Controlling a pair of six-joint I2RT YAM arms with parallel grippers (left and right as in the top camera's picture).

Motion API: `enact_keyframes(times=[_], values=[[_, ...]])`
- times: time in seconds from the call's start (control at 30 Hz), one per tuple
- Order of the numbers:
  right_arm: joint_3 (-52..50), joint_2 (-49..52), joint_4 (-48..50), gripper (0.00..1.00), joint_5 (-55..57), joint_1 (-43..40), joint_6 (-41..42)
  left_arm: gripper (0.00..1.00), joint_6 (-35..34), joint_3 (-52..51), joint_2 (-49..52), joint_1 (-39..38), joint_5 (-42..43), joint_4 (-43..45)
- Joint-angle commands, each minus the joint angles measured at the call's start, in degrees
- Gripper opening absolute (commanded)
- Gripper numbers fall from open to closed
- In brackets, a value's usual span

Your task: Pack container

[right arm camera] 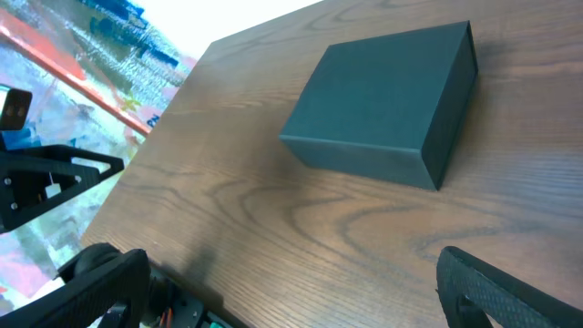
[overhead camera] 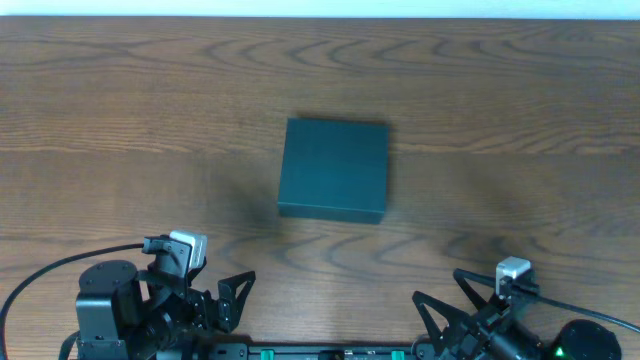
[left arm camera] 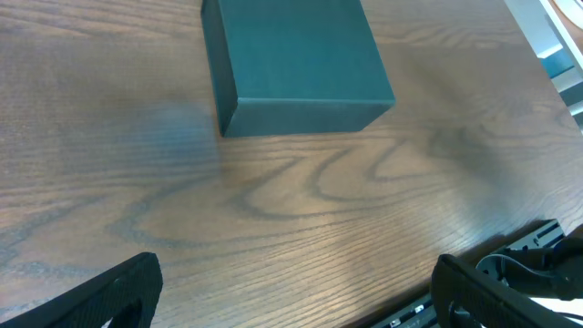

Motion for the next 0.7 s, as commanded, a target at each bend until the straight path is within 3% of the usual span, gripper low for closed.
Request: enact_keyframes(times=[0.0,0.07,0.17,0.23,0.3,0.47,0.67], values=[[-0.3,-0.3,0.0,0.99,0.0,0.2,0.8,0.96,-0.3,-0.2,-0.3,0.1,-0.2,-0.2],[-0.3,-0.3,-0.1,0.99,0.0,0.2,0.8,0.96,-0.2,-0.2,-0.3,0.1,-0.3,-0.2],[-0.3,-0.3,-1.3,0.99,0.0,0.2,0.8,0.95,6.4,-1.0,-1.4,0.1,-10.9,1.0],[-0.3,-0.3,-1.7,0.99,0.0,0.2,0.7,0.95,13.9,-5.3,-4.6,0.1,-12.4,7.0],[-0.3,-0.3,-1.7,0.99,0.0,0.2,0.8,0.96,16.9,-13.9,-10.2,0.1,-12.4,15.3],[-0.3,-0.3,-1.7,0.99,0.0,0.2,0.8,0.96,7.6,-31.6,-20.2,0.1,-11.5,31.1],[-0.3,-0.3,-1.7,0.99,0.0,0.2,0.8,0.95,5.6,-39.1,-23.6,0.1,-9.7,34.6]])
